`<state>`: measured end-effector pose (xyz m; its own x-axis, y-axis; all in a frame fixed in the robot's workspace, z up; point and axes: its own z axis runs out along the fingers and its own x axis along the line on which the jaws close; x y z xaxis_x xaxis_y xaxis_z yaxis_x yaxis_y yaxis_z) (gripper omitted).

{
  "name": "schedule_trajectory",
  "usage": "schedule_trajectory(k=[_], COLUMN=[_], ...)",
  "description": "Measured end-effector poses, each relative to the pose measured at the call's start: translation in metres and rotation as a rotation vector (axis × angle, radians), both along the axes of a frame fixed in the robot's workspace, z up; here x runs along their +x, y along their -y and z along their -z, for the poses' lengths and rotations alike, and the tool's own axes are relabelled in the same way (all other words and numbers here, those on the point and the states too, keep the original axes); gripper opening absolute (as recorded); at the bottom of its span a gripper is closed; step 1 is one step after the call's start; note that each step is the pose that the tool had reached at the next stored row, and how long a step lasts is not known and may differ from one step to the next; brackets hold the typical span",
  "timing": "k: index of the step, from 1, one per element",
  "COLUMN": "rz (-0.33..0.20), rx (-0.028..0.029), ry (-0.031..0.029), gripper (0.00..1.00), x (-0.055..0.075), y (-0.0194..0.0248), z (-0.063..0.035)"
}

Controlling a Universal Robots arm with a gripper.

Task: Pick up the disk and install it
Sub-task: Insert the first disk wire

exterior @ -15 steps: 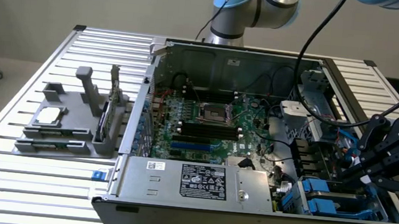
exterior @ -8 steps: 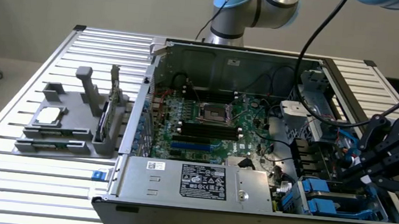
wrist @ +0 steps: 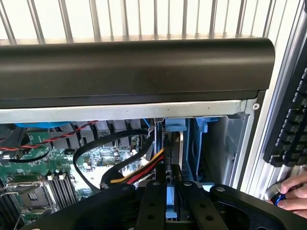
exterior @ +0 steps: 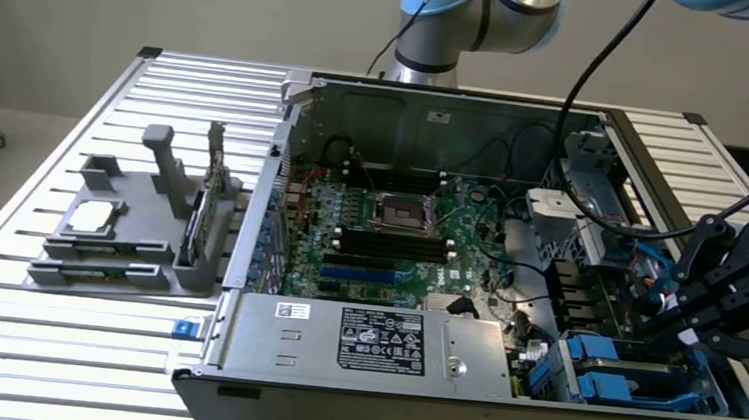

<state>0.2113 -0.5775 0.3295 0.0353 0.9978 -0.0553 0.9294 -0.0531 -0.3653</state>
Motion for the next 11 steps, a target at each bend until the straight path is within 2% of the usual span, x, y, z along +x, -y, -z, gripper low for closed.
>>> schedule_trajectory(k=[4, 5, 11], rz=[0.002, 0.002, 0.004], rx=[-0.0002, 0.0014, -0.0001], ry=[-0.0013, -0.0016, -0.0051], gripper=[0.16, 0.16, 0.16], x=[0.0001, 0.0001, 0.0001], y=[0.0001, 0.0000, 0.0002], z=[0.0012, 0.0022, 0.0040])
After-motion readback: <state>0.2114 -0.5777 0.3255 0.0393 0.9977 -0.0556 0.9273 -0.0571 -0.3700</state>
